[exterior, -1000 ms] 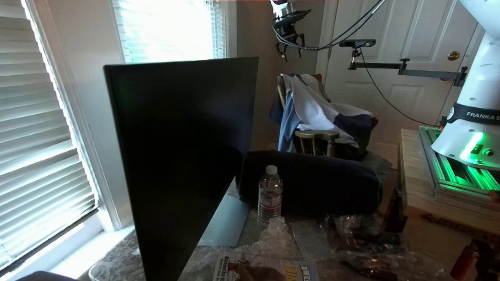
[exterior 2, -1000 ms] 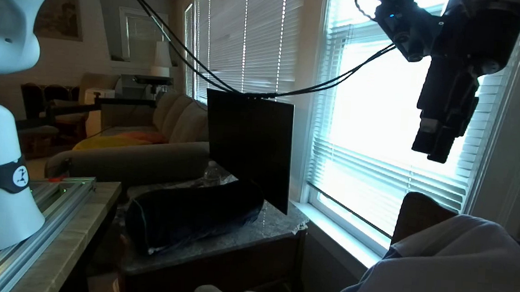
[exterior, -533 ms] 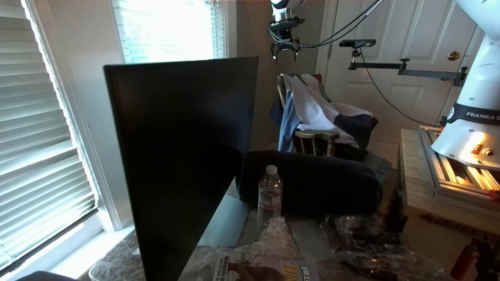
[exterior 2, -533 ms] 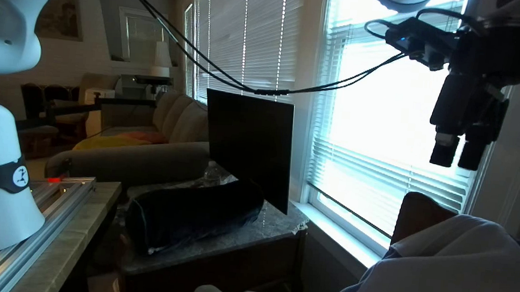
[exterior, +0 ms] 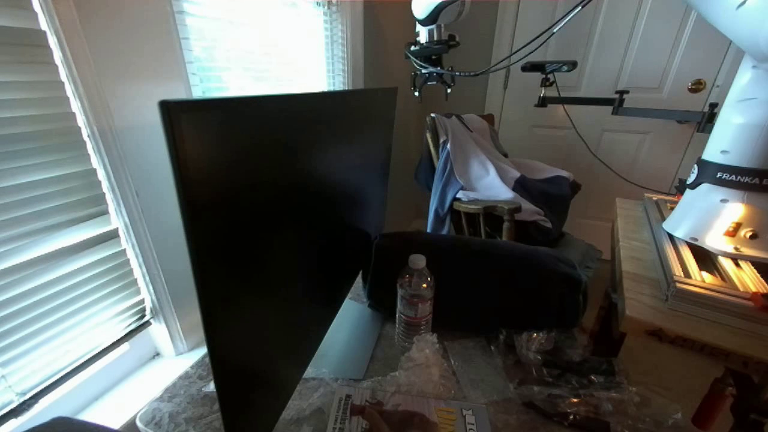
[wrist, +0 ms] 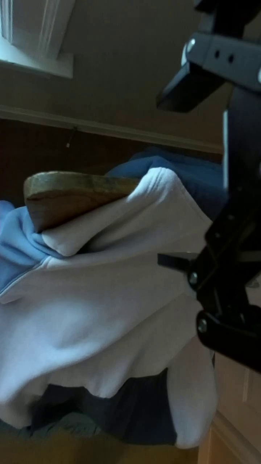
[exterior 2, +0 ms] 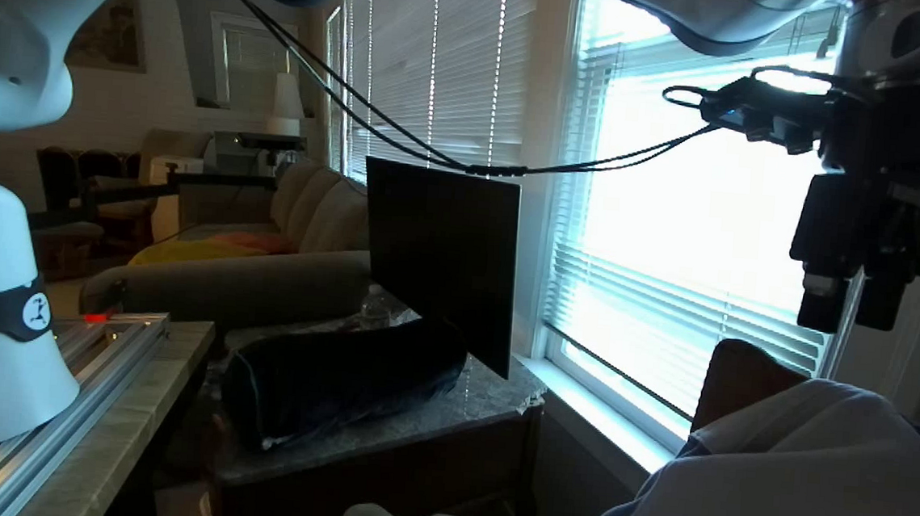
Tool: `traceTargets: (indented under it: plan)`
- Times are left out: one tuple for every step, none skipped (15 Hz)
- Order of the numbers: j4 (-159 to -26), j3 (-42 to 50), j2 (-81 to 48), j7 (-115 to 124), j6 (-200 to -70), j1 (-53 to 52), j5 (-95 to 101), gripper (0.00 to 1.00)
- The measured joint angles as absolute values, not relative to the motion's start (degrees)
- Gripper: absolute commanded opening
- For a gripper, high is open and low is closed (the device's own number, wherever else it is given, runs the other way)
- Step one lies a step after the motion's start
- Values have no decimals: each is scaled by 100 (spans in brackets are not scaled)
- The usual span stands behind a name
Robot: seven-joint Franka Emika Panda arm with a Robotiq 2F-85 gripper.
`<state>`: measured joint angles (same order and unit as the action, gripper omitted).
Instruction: Remove the hoodie from the backrest of the chair and place it on the seat of the chair.
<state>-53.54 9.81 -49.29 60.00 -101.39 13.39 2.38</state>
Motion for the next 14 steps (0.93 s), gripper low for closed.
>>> traceTargets:
  plan:
    - [-5310,991,-4972,6040,-10138,1339,239,85]
    - [-5262,1006,-5017,6075,-10128,1339,242,80]
    - [-5212,1025,-5065,6104,-10113,1339,244,78]
    - [-5176,1045,-5110,6122,-10106,1339,244,73]
    - [-5138,1066,-5156,6141,-10099,1339,244,66]
    - [-5101,1086,-5201,6159,-10084,1339,245,63]
    - [-5059,1107,-5251,6178,-10072,1339,245,60]
    - [-5024,1128,-5294,6194,-10063,1339,245,56]
    - [-4984,1148,-5334,6214,-10045,1339,245,60]
    - [-4947,1165,-5371,6233,-10030,1339,245,59]
    - [-4908,1178,-5405,6248,-10017,1339,245,59]
    - [-4881,1187,-5431,6260,-10007,1339,245,59]
    - [-4847,1195,-5459,6270,-10002,1338,245,61]
    - [-4813,1200,-5486,6278,-9999,1338,245,63]
